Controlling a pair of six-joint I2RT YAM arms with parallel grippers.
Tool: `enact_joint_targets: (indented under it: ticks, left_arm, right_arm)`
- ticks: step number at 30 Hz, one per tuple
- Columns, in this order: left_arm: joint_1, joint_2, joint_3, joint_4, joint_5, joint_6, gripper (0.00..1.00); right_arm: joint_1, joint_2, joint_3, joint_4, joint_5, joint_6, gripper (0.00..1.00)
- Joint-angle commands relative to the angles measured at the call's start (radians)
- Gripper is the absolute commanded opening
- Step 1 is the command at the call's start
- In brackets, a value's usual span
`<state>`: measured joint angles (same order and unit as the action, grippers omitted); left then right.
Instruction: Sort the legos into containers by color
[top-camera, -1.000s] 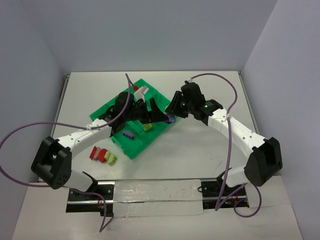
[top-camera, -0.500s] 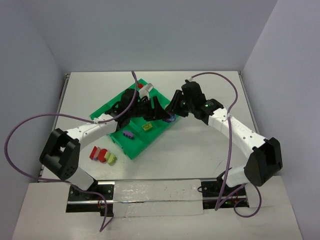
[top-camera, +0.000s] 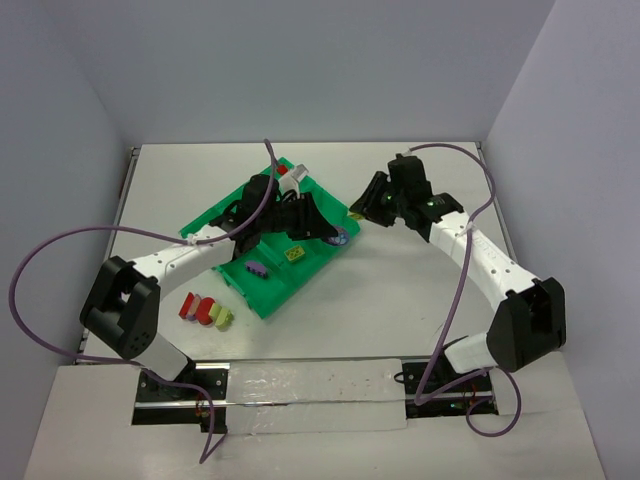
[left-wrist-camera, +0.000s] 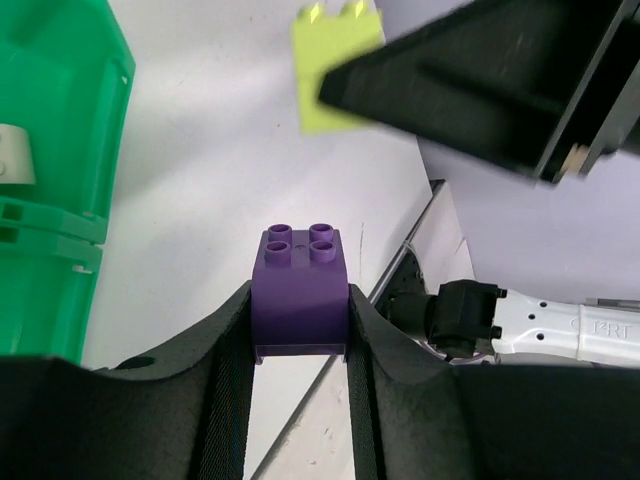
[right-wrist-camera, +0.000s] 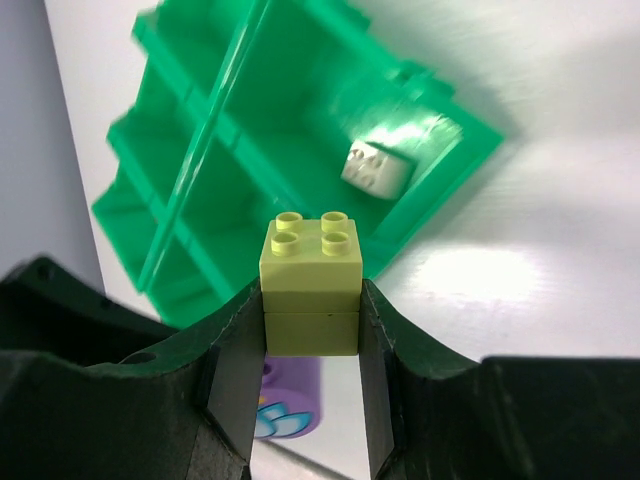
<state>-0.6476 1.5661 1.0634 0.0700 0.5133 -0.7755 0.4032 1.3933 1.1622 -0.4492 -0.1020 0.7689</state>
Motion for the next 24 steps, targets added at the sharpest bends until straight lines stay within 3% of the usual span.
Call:
enact_joint_targets:
  ticks: [1, 5, 8, 11, 16, 24]
  left_arm:
    - [0.006, -0.02, 0.021, -0.032, 0.005, 0.027, 0.0]
    - [0.018, -0.065, 0.029, -0.147, -0.078, 0.069, 0.0]
    - [0.049, -0.141, 0.054, -0.373, -0.281, 0.164, 0.0]
    - [0.105, -0.257, 0.034, -0.535, -0.381, 0.207, 0.0]
    - [0.142, -0.366, -0.023, -0.63, -0.484, 0.194, 0.0]
    - [0.151, -0.305, -0.043, -0.72, -0.6, 0.14, 0.0]
  right_arm:
    - [-0.038, -0.036, 0.002, 0.05, -0.016, -0.006, 0.0]
    - [-0.046, -0.037, 0.002, 0.046, -0.007, -0.015, 0.0]
    - [-0.048, -0.046, -0.005, 0.03, 0.014, -0.042, 0.0]
    - [-0.05, -0.055, -0.013, 0.016, 0.064, -0.074, 0.0]
    - [-0.049, -0.046, 0.009, 0.007, 0.099, -0.112, 0.0]
    - [-0.049, -0.026, 0.026, 0.01, 0.094, -0.112, 0.0]
